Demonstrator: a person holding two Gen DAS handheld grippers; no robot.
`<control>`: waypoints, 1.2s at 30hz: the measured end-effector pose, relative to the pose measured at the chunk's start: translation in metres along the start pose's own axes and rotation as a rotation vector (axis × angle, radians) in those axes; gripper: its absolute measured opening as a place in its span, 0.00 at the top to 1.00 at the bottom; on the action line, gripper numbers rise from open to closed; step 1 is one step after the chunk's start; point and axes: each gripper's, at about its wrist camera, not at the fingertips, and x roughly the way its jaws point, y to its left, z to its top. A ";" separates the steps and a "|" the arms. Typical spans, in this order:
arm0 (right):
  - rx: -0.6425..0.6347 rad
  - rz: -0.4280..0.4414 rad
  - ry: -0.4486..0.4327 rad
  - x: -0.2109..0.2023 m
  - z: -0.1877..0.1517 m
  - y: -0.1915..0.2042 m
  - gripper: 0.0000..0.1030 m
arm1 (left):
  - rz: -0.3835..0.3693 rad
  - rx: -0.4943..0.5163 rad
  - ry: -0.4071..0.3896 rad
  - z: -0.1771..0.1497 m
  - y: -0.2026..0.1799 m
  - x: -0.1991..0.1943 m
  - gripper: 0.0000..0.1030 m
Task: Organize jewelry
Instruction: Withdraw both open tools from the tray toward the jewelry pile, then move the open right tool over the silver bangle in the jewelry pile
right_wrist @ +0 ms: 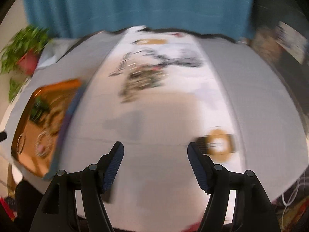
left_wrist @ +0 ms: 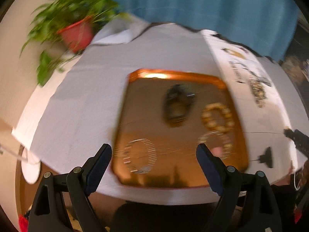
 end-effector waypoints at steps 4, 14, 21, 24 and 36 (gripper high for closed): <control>0.083 0.042 -0.033 0.003 0.021 -0.041 0.31 | -0.043 0.064 -0.004 0.015 -0.052 -0.002 0.14; 0.057 0.104 -0.007 0.087 0.089 -0.029 0.31 | -0.026 0.204 0.036 0.045 -0.134 0.037 0.14; -0.017 0.085 -0.014 0.116 0.093 -0.006 0.29 | -0.033 0.228 0.061 0.053 -0.152 0.058 0.14; -0.073 -0.014 0.010 0.113 0.085 -0.014 0.26 | -0.035 0.241 0.073 0.049 -0.157 0.063 0.14; 0.038 0.139 0.041 0.117 0.099 -0.017 0.25 | -0.039 0.249 0.071 0.044 -0.160 0.059 0.14</control>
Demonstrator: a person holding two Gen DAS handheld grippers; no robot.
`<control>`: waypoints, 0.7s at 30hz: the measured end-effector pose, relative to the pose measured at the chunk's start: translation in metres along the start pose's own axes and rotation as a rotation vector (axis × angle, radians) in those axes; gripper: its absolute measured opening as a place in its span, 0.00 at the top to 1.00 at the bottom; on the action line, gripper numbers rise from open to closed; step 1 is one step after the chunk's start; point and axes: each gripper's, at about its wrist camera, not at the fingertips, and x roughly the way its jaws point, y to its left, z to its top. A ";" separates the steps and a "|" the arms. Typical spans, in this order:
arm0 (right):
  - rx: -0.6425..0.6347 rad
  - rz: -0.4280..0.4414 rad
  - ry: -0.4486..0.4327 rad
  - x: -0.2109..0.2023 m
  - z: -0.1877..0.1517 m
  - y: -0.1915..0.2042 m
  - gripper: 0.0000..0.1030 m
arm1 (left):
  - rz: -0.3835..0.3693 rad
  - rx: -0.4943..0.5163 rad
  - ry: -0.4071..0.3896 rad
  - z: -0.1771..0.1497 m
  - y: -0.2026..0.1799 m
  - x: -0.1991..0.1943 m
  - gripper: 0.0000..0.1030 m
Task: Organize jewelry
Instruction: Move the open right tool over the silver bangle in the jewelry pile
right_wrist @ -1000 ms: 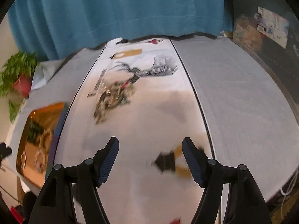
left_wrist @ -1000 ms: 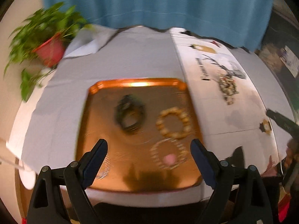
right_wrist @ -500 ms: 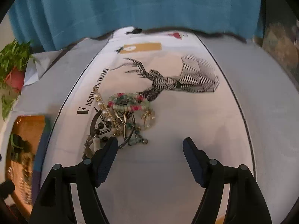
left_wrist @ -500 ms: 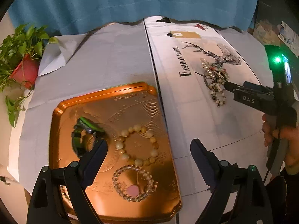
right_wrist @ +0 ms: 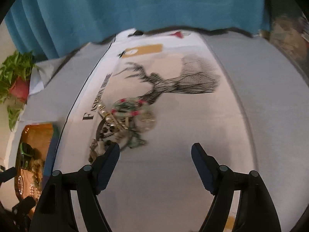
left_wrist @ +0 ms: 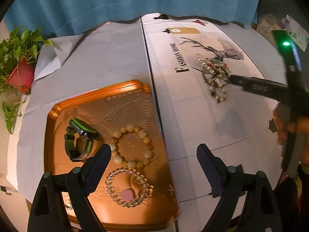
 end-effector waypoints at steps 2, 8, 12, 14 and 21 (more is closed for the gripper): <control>-0.048 -0.041 -0.021 0.007 0.001 0.013 0.23 | 0.000 -0.012 0.002 0.001 0.004 0.000 0.14; -0.079 -0.136 0.013 -0.009 -0.013 -0.008 0.23 | -0.019 -0.016 0.005 0.002 0.002 0.003 0.14; -0.125 -0.264 0.015 -0.036 -0.031 -0.046 0.23 | -0.044 0.011 0.009 0.000 -0.012 0.004 0.14; -0.128 -0.337 -0.001 -0.054 -0.040 -0.069 0.23 | -0.056 0.029 0.008 0.000 -0.023 0.004 0.14; 0.057 -0.163 -0.008 -0.092 -0.077 -0.126 0.23 | -0.146 0.099 -0.005 0.009 -0.067 0.003 0.14</control>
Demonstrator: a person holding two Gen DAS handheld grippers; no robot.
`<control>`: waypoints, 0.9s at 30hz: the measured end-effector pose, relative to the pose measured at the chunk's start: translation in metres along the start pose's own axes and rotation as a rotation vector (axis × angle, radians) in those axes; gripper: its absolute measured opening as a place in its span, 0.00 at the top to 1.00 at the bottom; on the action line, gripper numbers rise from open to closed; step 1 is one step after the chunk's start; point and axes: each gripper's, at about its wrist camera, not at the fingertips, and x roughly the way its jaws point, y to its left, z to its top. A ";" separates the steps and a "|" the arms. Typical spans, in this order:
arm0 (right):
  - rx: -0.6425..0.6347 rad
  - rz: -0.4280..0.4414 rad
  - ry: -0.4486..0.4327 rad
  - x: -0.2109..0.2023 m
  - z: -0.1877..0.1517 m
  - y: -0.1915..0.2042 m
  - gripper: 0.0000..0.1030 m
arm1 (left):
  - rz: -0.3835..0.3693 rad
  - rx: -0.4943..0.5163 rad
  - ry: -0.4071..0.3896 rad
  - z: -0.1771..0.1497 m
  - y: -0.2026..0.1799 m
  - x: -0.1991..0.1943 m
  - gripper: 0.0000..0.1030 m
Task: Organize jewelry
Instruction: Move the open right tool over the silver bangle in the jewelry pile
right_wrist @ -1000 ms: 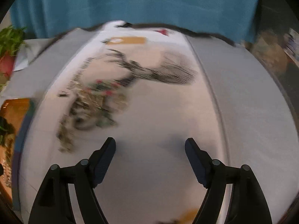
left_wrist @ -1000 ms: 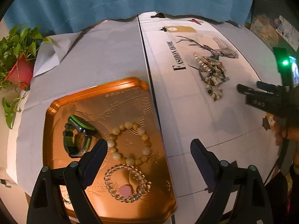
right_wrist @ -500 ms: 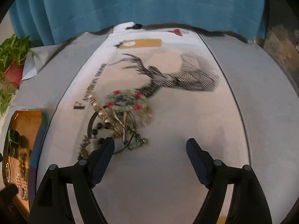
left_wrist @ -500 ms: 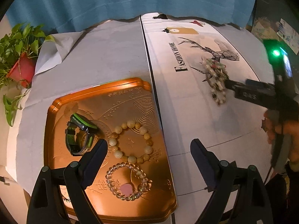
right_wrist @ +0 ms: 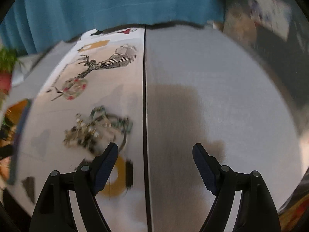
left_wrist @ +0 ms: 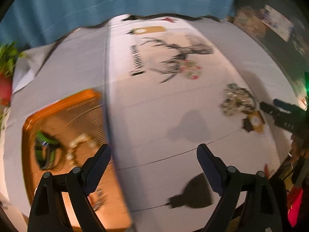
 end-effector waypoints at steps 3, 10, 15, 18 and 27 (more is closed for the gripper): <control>0.002 -0.002 -0.004 0.000 -0.010 -0.007 0.22 | -0.043 0.049 -0.013 0.015 -0.024 0.004 0.14; -0.039 -0.030 -0.022 0.005 -0.019 -0.007 0.21 | -0.137 0.318 0.002 0.033 -0.097 0.028 0.13; -0.056 -0.032 -0.034 0.007 -0.018 -0.005 0.18 | 0.036 0.405 0.015 0.063 -0.124 0.078 0.12; -0.061 -0.026 -0.034 0.007 -0.017 -0.004 0.18 | 0.106 0.121 -0.081 0.102 -0.086 0.067 0.15; -0.026 0.119 -0.071 0.004 -0.008 -0.002 0.18 | -0.027 0.063 -0.029 0.102 -0.054 0.066 0.13</control>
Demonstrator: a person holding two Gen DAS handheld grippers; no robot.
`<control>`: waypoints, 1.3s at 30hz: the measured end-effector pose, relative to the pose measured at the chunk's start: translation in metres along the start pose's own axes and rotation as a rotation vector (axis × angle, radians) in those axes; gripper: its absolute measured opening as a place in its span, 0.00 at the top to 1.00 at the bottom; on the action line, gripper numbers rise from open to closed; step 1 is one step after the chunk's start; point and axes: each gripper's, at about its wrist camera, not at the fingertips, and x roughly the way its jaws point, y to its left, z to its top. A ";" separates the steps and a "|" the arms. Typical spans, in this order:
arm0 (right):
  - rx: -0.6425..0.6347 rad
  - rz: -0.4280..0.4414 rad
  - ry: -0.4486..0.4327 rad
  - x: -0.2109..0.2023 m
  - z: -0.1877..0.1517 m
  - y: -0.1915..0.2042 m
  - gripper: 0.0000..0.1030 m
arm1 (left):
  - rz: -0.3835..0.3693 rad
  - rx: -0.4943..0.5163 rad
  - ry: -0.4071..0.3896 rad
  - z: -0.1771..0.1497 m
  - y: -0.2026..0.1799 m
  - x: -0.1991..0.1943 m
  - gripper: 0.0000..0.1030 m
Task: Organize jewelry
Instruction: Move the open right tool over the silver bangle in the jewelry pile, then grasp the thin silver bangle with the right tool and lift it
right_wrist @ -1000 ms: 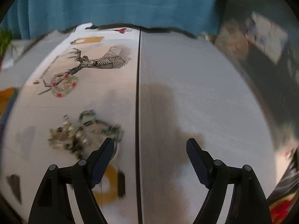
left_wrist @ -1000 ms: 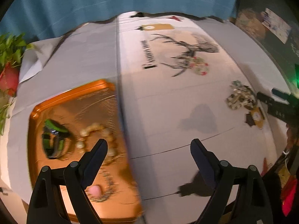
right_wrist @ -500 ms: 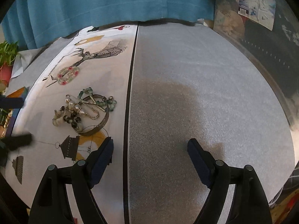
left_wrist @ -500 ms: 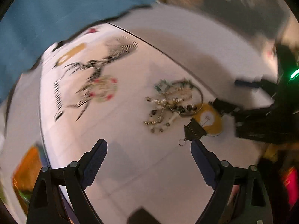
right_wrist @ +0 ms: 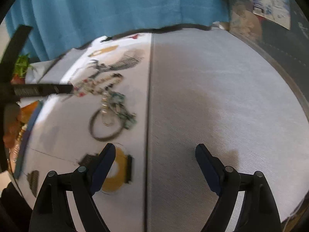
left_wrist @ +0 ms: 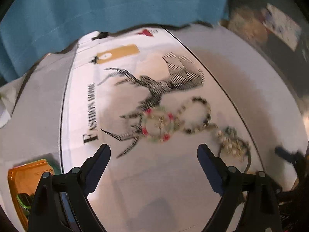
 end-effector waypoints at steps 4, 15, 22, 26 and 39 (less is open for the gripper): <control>-0.068 0.021 -0.006 0.005 0.000 0.019 0.18 | -0.063 0.067 -0.005 -0.008 -0.020 -0.004 0.13; -0.083 -0.007 -0.004 0.009 -0.001 0.017 0.17 | -0.106 0.363 0.099 -0.012 -0.089 0.020 0.08; -0.098 -0.011 -0.013 0.009 0.000 0.015 0.17 | 0.001 0.043 -0.074 0.022 -0.047 0.011 0.11; -0.071 0.009 -0.024 0.011 0.004 0.010 0.17 | -0.057 -0.037 -0.057 0.027 -0.023 0.004 0.11; -0.239 0.000 0.016 0.045 0.026 0.061 0.15 | -0.031 -0.027 0.001 0.008 -0.002 0.004 0.11</control>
